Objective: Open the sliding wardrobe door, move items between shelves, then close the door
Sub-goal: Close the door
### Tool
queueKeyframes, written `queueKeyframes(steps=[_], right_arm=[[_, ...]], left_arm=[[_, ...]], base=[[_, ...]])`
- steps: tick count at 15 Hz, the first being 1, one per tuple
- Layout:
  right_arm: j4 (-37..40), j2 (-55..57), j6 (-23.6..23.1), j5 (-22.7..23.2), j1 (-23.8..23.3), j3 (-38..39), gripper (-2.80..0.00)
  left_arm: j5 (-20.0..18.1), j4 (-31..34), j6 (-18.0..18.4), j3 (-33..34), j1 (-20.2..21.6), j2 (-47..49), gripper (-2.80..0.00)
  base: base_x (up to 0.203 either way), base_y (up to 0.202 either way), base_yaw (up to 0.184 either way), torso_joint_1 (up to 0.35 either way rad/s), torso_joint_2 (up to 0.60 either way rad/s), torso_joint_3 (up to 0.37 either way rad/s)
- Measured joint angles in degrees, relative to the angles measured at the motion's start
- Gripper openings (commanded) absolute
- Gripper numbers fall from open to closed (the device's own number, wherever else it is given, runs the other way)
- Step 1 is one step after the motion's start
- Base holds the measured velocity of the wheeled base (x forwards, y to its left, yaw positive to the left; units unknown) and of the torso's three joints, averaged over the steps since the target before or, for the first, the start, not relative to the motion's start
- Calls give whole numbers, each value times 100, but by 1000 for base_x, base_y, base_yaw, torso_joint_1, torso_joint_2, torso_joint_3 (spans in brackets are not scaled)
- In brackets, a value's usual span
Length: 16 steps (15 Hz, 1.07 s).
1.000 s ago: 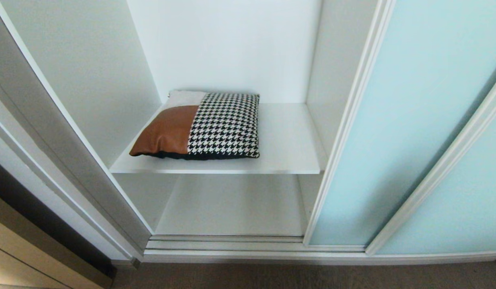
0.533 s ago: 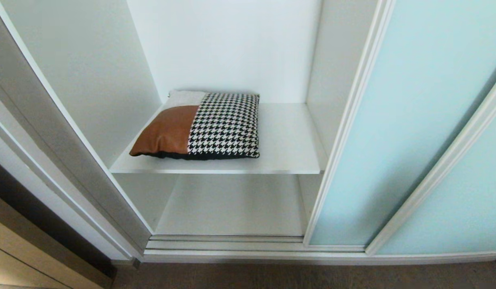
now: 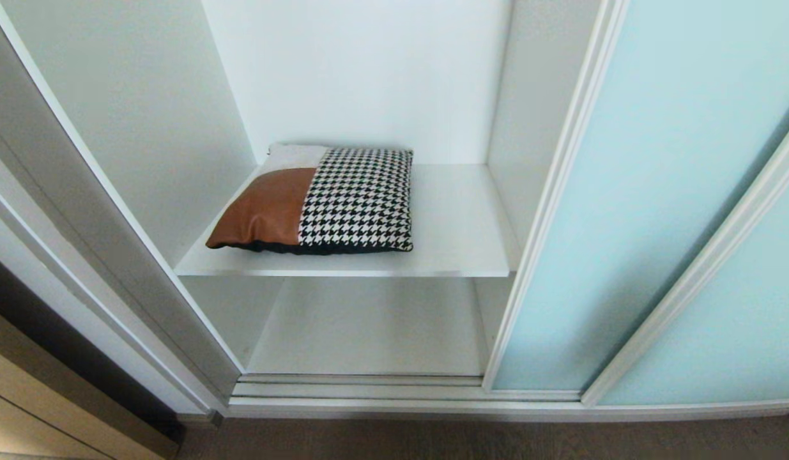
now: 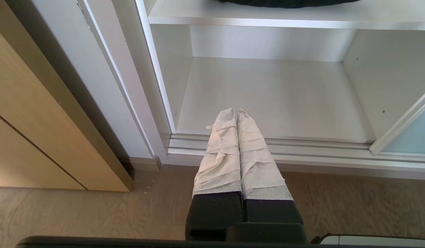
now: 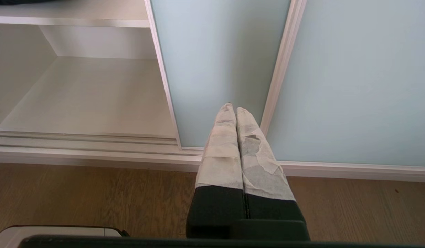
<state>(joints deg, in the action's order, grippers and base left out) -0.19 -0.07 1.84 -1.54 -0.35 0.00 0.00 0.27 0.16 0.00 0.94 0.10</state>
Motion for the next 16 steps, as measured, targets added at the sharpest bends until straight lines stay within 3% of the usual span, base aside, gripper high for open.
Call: queueKeyframes(steps=[16], right_arm=[[-1, 0, 0, 3, 0, 0, -280]], left_arm=[[0, 0, 2, 0, 0, 0, -280]], base=[[0, 0, 0, 0, 0, 0]])
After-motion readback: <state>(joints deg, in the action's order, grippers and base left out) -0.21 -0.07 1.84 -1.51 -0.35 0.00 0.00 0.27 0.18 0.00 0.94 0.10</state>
